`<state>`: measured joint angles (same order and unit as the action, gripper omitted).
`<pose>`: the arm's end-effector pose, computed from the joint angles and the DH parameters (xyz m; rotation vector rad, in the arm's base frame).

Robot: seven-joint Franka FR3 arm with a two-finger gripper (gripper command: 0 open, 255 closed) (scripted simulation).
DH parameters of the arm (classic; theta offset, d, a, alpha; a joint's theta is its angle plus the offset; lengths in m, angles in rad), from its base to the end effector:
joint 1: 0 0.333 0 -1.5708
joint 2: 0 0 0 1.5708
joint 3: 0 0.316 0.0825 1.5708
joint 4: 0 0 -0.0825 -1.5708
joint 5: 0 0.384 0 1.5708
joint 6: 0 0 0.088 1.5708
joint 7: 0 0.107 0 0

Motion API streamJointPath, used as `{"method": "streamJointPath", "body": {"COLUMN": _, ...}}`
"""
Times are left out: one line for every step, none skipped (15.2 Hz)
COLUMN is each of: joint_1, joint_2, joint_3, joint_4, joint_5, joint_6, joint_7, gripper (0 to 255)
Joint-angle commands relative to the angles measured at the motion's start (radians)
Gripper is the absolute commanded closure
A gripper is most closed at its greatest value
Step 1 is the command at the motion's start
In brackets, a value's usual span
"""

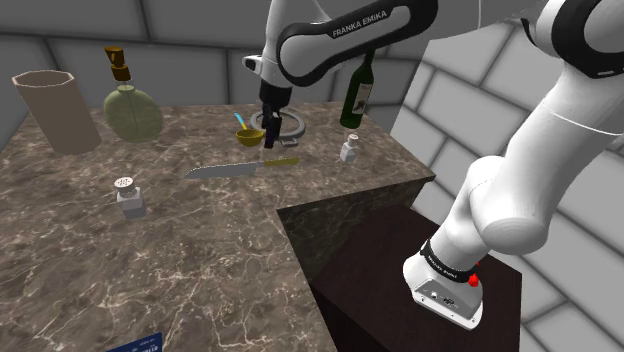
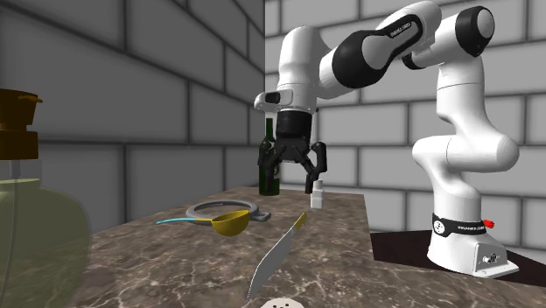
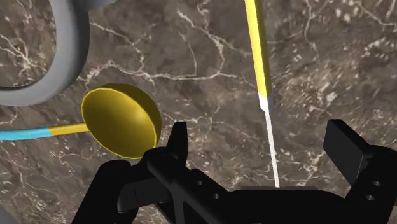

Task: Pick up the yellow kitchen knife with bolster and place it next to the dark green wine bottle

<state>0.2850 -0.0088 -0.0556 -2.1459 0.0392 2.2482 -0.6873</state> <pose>0.5328 0.1255 0.4167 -2.8226 -1.3527 -0.1810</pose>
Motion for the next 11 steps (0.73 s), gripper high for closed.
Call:
{"method": "streamJointPath", "body": {"joint_1": 0.017, "joint_2": 0.052, "joint_3": 0.016, "joint_4": 0.019, "joint_5": 0.013, "joint_6": 0.026, "joint_7": -0.044, "gripper": 0}}
{"method": "streamJointPath", "body": {"joint_1": 0.023, "joint_2": 0.080, "joint_3": 0.024, "joint_4": 0.032, "joint_5": 0.019, "joint_6": 0.036, "joint_7": -0.066, "gripper": 0}}
{"method": "streamJointPath", "body": {"joint_1": 0.029, "joint_2": 0.107, "joint_3": 0.032, "joint_4": 0.045, "joint_5": 0.024, "joint_6": 0.046, "joint_7": -0.089, "gripper": 0}}
{"method": "streamJointPath", "body": {"joint_1": 0.035, "joint_2": 0.133, "joint_3": 0.040, "joint_4": 0.058, "joint_5": 0.029, "joint_6": 0.056, "joint_7": -0.111, "gripper": 0}}
{"method": "streamJointPath", "body": {"joint_1": 0.040, "joint_2": 0.153, "joint_3": 0.047, "joint_4": 0.068, "joint_5": 0.032, "joint_6": 0.063, "joint_7": -0.127, "gripper": 0}}
{"method": "streamJointPath", "body": {"joint_1": 0.040, "joint_2": 0.162, "joint_3": 0.047, "joint_4": 0.064, "joint_5": 0.033, "joint_6": 0.075, "joint_7": -0.127, "gripper": 0}}
{"method": "streamJointPath", "body": {"joint_1": 0.040, "joint_2": 0.170, "joint_3": 0.048, "joint_4": 0.061, "joint_5": 0.033, "joint_6": 0.086, "joint_7": -0.128, "gripper": 0}}
{"method": "streamJointPath", "body": {"joint_1": 0.040, "joint_2": 0.179, "joint_3": 0.048, "joint_4": 0.058, "joint_5": 0.034, "joint_6": 0.098, "joint_7": -0.128, "gripper": 0}}
{"method": "streamJointPath", "body": {"joint_1": 0.040, "joint_2": 0.187, "joint_3": 0.049, "joint_4": 0.055, "joint_5": 0.035, "joint_6": 0.110, "joint_7": -0.129, "gripper": 0}}
{"method": "streamJointPath", "body": {"joint_1": 0.040, "joint_2": 0.196, "joint_3": 0.049, "joint_4": 0.052, "joint_5": 0.036, "joint_6": 0.121, "joint_7": -0.129, "gripper": 0}}
{"method": "streamJointPath", "body": {"joint_1": 0.041, "joint_2": 0.205, "joint_3": 0.050, "joint_4": 0.050, "joint_5": 0.036, "joint_6": 0.133, "joint_7": -0.130, "gripper": 0}}
